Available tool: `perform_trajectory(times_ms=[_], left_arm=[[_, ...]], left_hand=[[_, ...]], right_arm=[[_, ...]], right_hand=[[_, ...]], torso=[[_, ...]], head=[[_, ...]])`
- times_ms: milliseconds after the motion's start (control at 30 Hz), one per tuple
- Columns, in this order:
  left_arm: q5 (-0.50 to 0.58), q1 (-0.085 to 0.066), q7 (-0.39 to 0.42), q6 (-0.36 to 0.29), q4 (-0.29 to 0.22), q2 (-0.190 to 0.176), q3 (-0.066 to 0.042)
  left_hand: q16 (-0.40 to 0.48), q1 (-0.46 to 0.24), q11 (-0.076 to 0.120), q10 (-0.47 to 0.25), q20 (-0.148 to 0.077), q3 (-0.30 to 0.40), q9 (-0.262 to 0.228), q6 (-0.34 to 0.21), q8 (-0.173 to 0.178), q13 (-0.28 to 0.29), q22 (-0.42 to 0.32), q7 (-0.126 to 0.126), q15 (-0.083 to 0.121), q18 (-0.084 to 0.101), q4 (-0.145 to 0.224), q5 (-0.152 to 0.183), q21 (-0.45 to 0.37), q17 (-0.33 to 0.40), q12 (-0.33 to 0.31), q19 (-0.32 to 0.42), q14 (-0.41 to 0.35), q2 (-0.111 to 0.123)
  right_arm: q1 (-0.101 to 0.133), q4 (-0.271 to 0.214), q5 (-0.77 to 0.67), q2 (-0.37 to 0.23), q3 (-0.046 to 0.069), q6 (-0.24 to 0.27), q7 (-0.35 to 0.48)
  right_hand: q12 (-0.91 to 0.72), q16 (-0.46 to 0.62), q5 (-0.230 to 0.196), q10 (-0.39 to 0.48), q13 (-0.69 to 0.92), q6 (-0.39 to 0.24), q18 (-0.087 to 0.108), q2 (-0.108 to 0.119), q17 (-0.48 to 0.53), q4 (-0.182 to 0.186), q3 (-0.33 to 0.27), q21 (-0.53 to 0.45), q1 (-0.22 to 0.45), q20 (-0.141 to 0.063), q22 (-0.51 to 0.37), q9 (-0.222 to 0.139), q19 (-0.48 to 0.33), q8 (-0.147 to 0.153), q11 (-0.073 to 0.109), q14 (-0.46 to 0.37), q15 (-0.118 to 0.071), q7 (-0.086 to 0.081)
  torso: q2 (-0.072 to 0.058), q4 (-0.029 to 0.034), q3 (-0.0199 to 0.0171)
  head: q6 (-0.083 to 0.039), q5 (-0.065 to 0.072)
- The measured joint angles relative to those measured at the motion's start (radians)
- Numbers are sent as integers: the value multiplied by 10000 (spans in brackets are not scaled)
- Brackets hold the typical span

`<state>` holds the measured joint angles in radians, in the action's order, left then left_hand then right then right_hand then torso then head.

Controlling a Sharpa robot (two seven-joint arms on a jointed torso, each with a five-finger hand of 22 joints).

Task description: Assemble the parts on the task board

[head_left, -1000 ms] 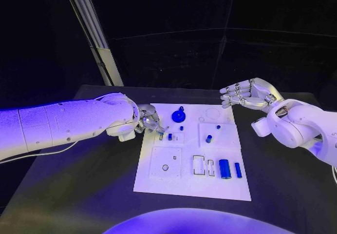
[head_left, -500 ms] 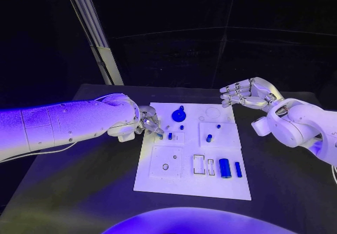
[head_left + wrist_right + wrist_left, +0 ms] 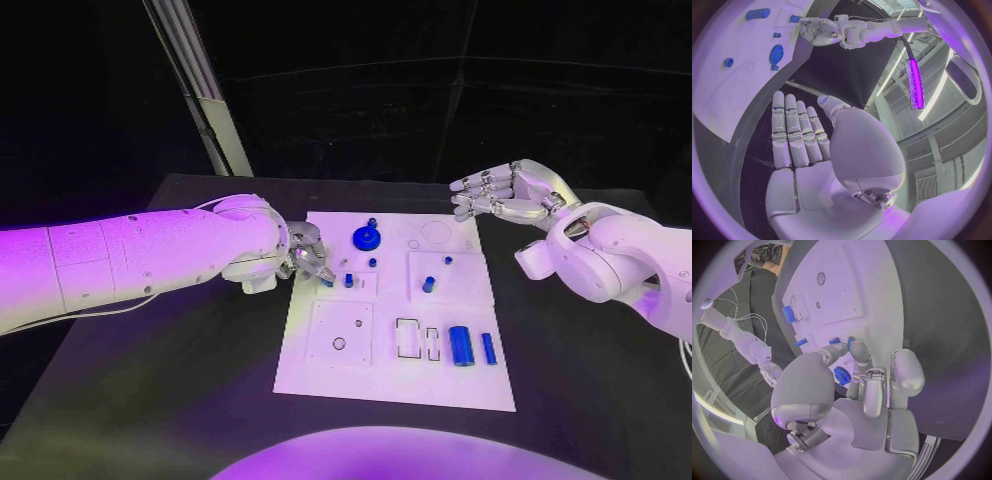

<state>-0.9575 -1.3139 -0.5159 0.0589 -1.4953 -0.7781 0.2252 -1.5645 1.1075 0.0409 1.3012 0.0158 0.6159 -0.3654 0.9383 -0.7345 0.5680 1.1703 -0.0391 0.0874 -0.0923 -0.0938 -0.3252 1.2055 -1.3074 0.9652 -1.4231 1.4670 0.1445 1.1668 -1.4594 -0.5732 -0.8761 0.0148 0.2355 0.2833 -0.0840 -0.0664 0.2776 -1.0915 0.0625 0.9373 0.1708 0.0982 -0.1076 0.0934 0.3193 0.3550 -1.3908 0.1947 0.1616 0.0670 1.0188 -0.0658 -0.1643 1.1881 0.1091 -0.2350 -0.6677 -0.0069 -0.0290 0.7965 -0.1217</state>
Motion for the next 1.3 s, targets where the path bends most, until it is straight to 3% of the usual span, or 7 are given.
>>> perform_trajectory(times_ms=[633,1300], left_arm=[[-32,-12,-18,201,64,49,-15],[-61,-29,-58,439,259,235,-27]], left_hand=[[0,-10,-3,-2,1,1,-1,-1,2,44,-14,-3,0,0,1,2,-1,0,0,1,0,-35],[0,-674,21,163,1,290,59,124,-40,520,40,54,0,0,124,-46,-1,0,349,2,0,-381]], right_arm=[[0,56,1,18,0,-28,2],[0,55,45,32,0,-67,-4]], right_hand=[[0,0,-1,0,0,0,0,0,10,-26,26,0,0,0,-14,0,0,0,-1,0,0,0],[0,0,-2,27,0,0,0,0,30,-25,26,-42,0,0,-24,0,0,0,-28,0,0,0]], torso=[[-1,1,3],[-5,0,-2]], head=[[3,-1],[-17,43]])
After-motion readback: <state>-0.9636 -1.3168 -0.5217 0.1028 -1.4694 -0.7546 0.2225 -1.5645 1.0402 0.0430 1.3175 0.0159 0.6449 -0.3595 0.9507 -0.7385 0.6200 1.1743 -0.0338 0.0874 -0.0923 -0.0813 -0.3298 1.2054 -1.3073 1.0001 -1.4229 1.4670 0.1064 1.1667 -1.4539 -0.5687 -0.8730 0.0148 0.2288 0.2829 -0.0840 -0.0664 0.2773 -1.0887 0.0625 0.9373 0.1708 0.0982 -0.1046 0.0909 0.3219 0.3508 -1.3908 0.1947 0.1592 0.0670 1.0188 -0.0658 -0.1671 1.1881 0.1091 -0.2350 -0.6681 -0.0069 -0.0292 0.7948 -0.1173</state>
